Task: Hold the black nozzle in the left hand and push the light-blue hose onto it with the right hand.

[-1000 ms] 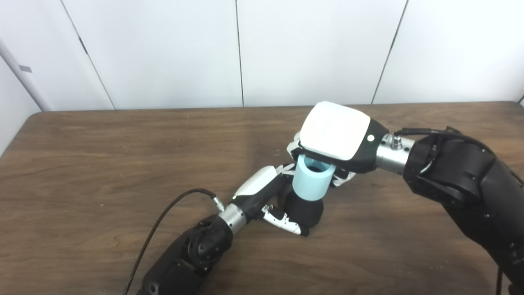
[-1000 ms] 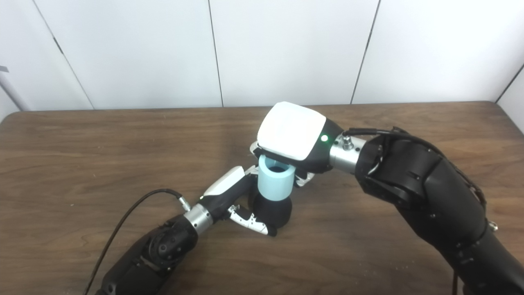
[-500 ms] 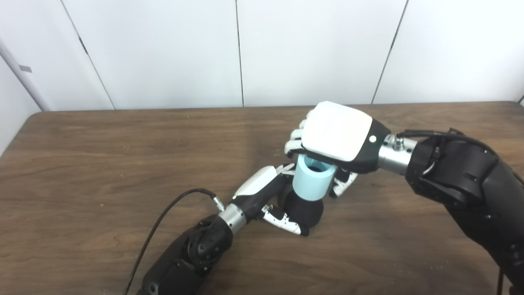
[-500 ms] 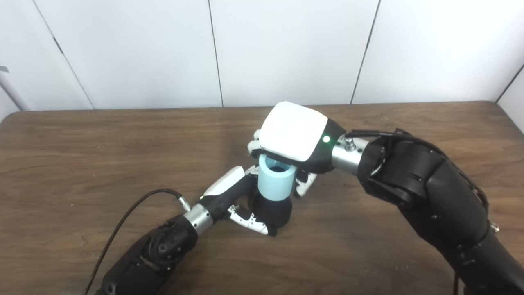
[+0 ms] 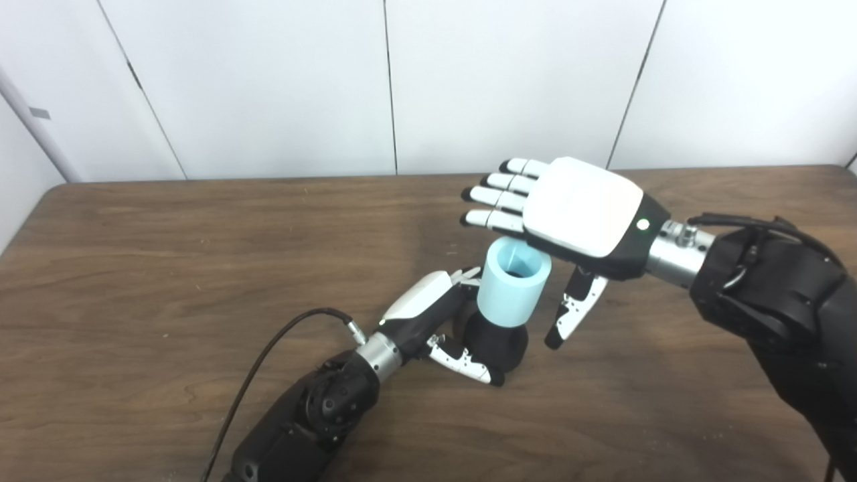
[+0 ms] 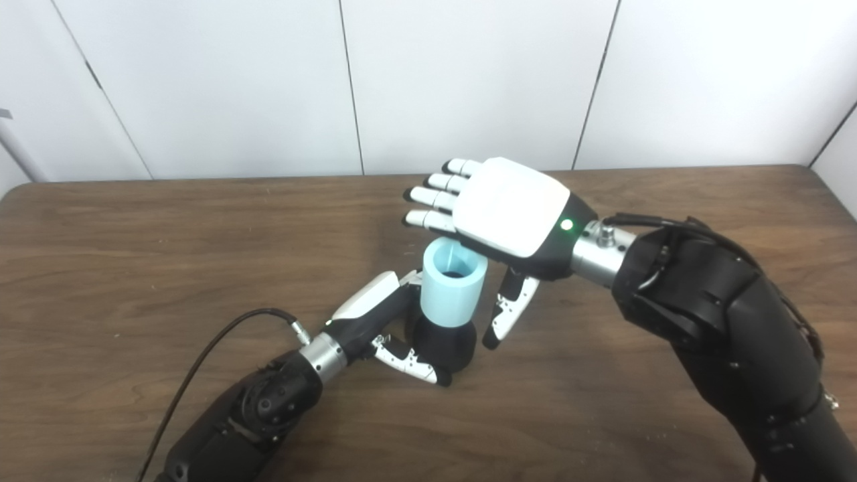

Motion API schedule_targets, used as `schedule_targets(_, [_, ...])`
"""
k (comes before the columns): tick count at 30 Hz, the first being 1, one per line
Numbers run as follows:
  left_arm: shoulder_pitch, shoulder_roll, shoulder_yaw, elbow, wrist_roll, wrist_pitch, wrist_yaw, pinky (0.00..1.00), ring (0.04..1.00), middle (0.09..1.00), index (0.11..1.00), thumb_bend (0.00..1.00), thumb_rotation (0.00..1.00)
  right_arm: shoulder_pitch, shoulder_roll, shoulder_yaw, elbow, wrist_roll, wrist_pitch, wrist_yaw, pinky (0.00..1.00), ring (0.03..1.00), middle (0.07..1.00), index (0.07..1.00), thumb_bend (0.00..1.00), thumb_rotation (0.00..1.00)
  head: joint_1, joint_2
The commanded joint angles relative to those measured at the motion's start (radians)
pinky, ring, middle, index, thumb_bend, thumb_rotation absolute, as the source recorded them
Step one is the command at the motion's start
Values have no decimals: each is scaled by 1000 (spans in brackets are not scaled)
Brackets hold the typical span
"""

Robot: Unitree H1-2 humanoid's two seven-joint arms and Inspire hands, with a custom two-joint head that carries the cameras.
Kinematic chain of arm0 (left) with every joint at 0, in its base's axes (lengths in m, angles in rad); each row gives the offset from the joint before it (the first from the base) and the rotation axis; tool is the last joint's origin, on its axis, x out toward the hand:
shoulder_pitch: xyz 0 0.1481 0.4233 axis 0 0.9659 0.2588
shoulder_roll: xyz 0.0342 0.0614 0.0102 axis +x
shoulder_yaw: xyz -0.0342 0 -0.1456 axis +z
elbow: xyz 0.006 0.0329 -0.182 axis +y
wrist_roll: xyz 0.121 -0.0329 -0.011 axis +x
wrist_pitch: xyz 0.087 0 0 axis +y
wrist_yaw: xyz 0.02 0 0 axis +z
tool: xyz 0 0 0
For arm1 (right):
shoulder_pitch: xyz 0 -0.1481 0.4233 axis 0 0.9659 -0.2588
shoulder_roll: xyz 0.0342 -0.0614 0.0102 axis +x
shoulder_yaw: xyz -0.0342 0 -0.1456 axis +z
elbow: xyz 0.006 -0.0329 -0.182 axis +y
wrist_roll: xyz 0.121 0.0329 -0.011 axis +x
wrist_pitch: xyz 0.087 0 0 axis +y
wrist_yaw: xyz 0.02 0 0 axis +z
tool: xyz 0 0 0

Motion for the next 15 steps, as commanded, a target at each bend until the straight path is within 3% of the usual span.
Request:
schedule_targets(1, [113, 72, -54, 89, 35, 164, -163, 1000, 989, 816, 480, 522, 64, -30, 4, -46, -27, 24, 7, -72, 939, 945, 982, 900, 977, 655, -1, 1])
schedule_targets(7, [112, 74, -54, 89, 36, 164, -165, 1000, 988, 816, 480, 522, 64, 10, 29, -124, -16, 113, 25, -145, 988, 990, 1000, 991, 939, 728, -2, 0])
schedule_targets(15, [113, 75, -54, 88, 35, 168, -167, 1000, 989, 816, 480, 522, 64, 85, 78, -181, 35, 280, -35, -297, 1000, 1000, 1000, 1000, 902, 758, -2, -1])
